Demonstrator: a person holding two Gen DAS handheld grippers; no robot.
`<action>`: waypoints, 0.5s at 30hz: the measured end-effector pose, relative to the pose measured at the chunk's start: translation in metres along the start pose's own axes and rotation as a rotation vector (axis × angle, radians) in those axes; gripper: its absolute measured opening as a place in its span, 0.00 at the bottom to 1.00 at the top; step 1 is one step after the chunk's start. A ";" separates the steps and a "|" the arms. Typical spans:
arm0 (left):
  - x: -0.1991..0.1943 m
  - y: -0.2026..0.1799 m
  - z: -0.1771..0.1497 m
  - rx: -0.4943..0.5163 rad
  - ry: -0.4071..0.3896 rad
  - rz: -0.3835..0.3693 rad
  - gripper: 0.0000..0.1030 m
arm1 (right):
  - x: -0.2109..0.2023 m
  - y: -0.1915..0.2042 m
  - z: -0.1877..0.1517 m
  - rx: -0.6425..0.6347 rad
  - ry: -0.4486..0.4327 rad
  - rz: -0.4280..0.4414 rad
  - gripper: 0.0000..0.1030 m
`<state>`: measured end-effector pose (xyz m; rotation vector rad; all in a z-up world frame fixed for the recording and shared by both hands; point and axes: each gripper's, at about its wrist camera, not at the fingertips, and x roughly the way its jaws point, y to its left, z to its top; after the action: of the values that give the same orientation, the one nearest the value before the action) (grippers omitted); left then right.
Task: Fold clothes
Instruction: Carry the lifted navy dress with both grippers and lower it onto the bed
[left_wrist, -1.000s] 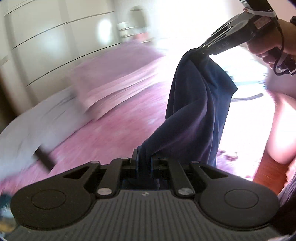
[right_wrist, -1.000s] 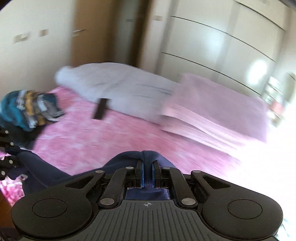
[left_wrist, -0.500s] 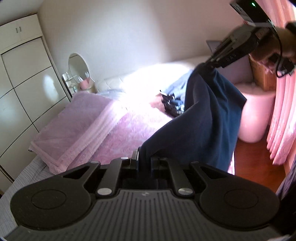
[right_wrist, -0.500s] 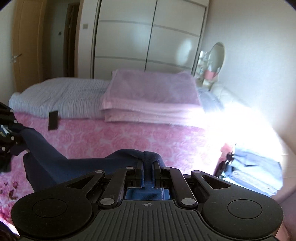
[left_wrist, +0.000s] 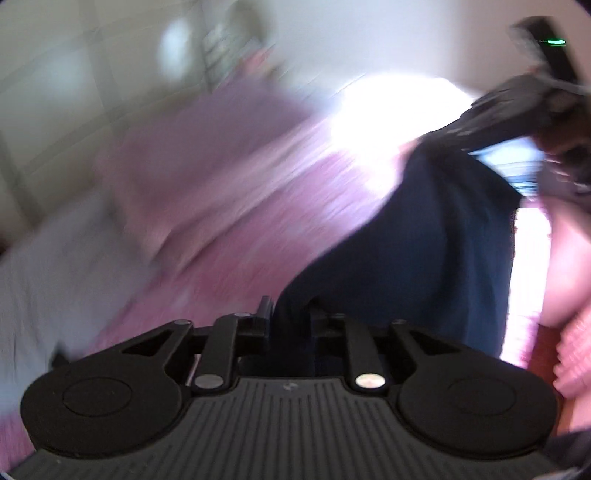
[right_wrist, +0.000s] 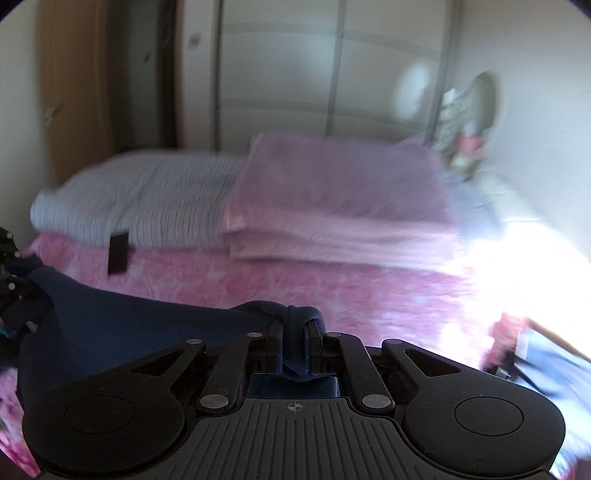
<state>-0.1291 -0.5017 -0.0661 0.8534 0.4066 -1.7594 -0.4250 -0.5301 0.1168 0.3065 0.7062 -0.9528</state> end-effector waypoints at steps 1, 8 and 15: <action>0.026 0.012 -0.001 -0.043 0.033 0.038 0.21 | 0.038 -0.010 0.003 -0.021 0.024 0.008 0.35; 0.095 0.029 -0.052 -0.152 0.187 0.117 0.40 | 0.168 -0.045 -0.036 -0.117 0.121 0.133 0.63; 0.134 -0.067 -0.144 0.317 0.359 0.018 0.48 | 0.214 -0.011 -0.171 -0.402 0.330 0.276 0.63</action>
<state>-0.1614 -0.4765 -0.2702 1.4053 0.3544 -1.6788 -0.4235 -0.5816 -0.1529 0.1989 1.1059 -0.4854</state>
